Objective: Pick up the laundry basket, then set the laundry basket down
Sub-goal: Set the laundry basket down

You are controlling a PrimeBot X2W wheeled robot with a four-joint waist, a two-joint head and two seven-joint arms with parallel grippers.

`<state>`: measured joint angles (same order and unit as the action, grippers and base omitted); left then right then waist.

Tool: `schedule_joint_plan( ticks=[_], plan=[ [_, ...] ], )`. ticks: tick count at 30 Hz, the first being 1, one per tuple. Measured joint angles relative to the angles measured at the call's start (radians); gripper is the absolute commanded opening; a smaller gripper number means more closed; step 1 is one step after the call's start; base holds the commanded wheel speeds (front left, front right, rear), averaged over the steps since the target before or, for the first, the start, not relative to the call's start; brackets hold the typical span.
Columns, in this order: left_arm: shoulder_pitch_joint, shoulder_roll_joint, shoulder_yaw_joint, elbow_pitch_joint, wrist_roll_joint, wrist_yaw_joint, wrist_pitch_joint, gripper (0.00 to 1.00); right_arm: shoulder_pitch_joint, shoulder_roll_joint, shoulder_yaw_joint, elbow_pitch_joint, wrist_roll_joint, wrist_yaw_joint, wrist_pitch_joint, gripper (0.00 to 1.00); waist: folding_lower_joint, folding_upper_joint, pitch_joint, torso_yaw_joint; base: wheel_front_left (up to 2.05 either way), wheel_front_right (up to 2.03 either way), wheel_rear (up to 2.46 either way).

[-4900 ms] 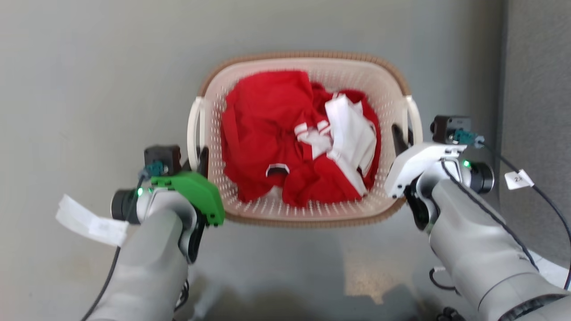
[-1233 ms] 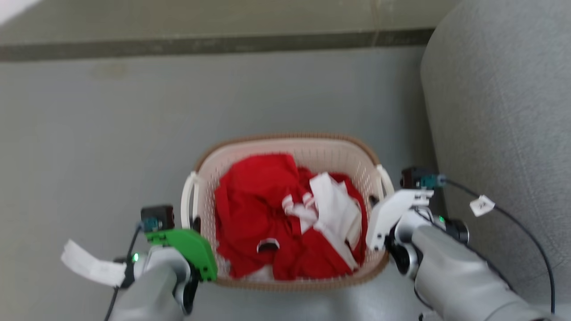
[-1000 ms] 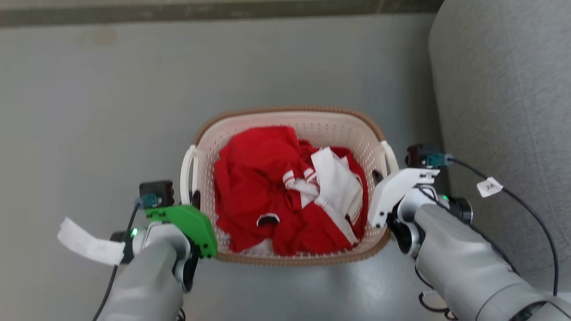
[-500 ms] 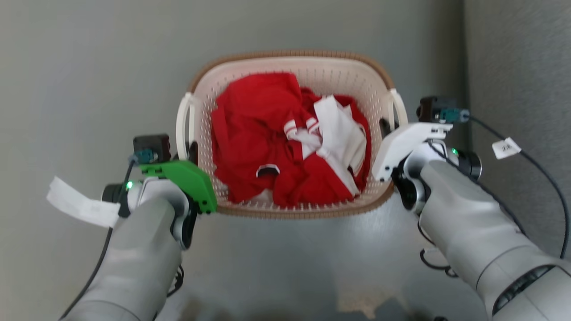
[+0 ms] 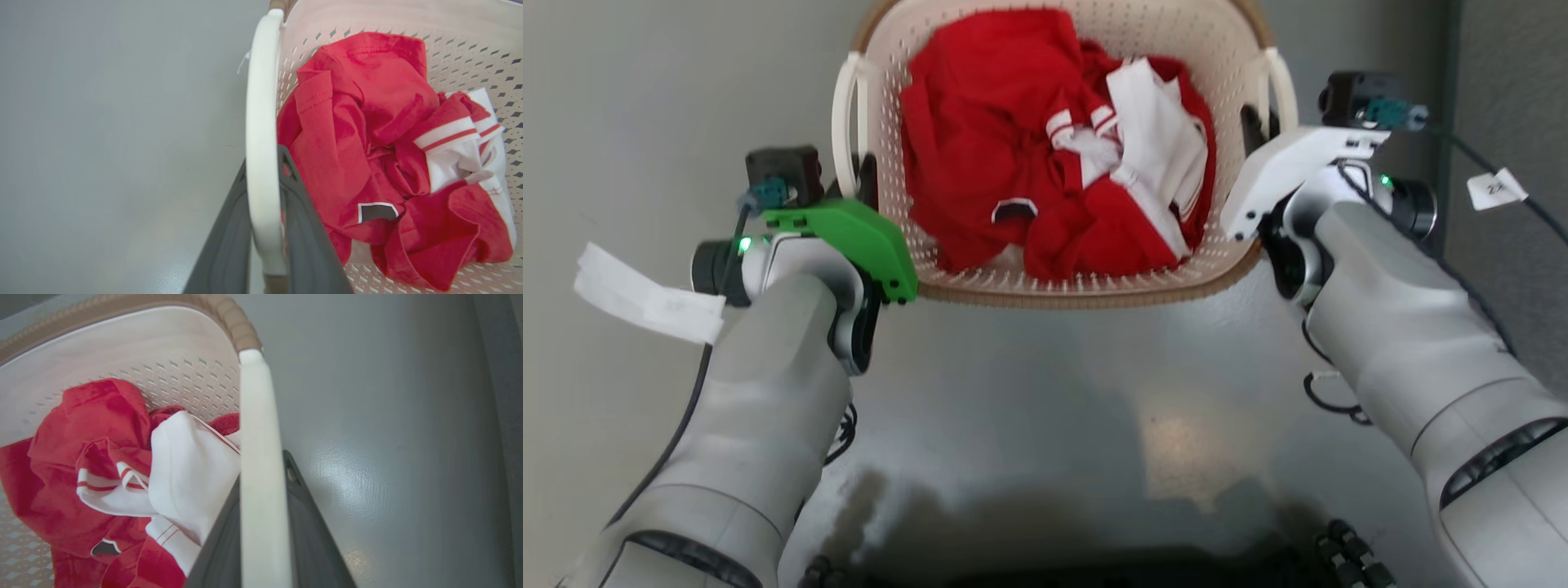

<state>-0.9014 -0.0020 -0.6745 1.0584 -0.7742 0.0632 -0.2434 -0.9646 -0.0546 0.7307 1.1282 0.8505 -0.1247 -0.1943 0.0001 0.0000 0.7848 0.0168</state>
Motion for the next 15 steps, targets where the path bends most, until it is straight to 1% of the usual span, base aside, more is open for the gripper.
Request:
schedule_joint_plan(
  ticks=[3, 6, 15],
  plan=[
    [-0.012, -0.002, 0.002, 0.0, 0.005, 0.0, -0.004, 0.0, -0.016, -0.003, -0.003, 0.008, -0.006, 0.0, -0.009, 0.0, 0.0, 0.0, 0.048, 0.005, 0.0, 0.0, 0.0],
    [-0.013, -0.003, 0.002, 0.001, 0.005, 0.0, -0.004, 0.0, -0.018, -0.001, -0.003, 0.016, -0.006, 0.0, -0.014, 0.0, 0.0, 0.0, 0.074, 0.008, 0.0, 0.0, 0.0],
    [-0.031, -0.004, 0.017, -0.002, 0.015, 0.0, -0.004, 0.0, -0.037, 0.003, -0.004, 0.028, -0.007, 0.001, -0.031, 0.0, 0.0, 0.0, 0.105, 0.011, 0.0, 0.0, 0.0]
  ],
)
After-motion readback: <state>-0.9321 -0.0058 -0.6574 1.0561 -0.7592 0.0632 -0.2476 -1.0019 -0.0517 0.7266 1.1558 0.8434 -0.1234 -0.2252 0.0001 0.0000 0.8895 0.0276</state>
